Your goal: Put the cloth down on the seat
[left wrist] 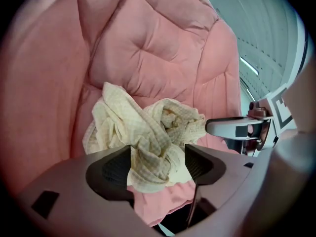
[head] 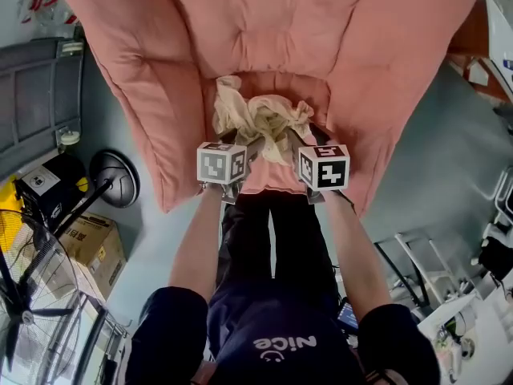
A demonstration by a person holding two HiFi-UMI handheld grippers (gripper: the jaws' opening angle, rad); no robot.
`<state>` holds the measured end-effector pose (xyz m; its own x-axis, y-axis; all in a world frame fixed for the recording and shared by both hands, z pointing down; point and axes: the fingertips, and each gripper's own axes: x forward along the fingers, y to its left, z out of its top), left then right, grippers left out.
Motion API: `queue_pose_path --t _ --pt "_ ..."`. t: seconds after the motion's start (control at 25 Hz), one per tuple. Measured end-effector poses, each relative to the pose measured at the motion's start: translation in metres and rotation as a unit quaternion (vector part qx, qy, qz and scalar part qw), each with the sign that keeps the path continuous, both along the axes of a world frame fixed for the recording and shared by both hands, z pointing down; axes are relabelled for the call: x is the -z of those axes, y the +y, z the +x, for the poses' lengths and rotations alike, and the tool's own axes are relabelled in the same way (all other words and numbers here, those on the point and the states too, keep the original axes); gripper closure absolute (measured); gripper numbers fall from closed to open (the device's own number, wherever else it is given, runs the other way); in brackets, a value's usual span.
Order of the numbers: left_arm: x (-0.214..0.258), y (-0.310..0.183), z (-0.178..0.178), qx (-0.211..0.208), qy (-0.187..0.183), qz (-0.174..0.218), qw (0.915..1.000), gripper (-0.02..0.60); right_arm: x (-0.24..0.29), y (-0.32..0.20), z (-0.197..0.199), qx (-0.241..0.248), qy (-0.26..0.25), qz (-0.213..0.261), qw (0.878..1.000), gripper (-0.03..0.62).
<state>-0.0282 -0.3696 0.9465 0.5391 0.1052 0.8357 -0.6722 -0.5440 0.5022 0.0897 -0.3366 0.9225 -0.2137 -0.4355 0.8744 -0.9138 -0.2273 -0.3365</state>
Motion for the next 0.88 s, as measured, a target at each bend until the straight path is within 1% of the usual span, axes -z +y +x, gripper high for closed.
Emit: queue_pose_path --t 0.12,0.36,0.4,0.48,0.56,0.68,0.88 --pt "0.032 -0.008 0.002 0.014 0.012 0.013 0.9998 0.227 0.035 -0.005 0.001 -0.001 0.002 0.025 1.0 0.388" --pt "0.127 -0.019 0.01 0.039 0.056 0.061 0.9958 0.229 0.121 -0.01 0.0 0.003 0.014 0.074 0.997 0.39" --pt "0.143 -0.017 0.013 0.039 0.066 0.066 0.9948 0.244 0.135 -0.01 0.001 0.003 0.018 0.081 0.997 0.39" --pt "0.177 -0.011 0.016 0.036 0.081 0.078 0.993 0.312 0.164 -0.007 0.002 0.004 0.024 0.095 0.995 0.39" --pt "0.207 -0.004 0.017 0.031 0.092 0.09 0.9912 0.322 0.191 -0.003 0.0 0.003 0.026 0.109 0.994 0.39" --pt "0.245 0.009 0.016 0.034 0.122 0.09 0.9877 0.322 0.232 0.003 -0.004 -0.002 0.022 0.134 0.991 0.39" --pt "0.302 0.025 0.006 0.062 0.164 0.103 0.9792 0.322 0.288 0.018 -0.009 0.009 0.037 0.167 0.985 0.39"
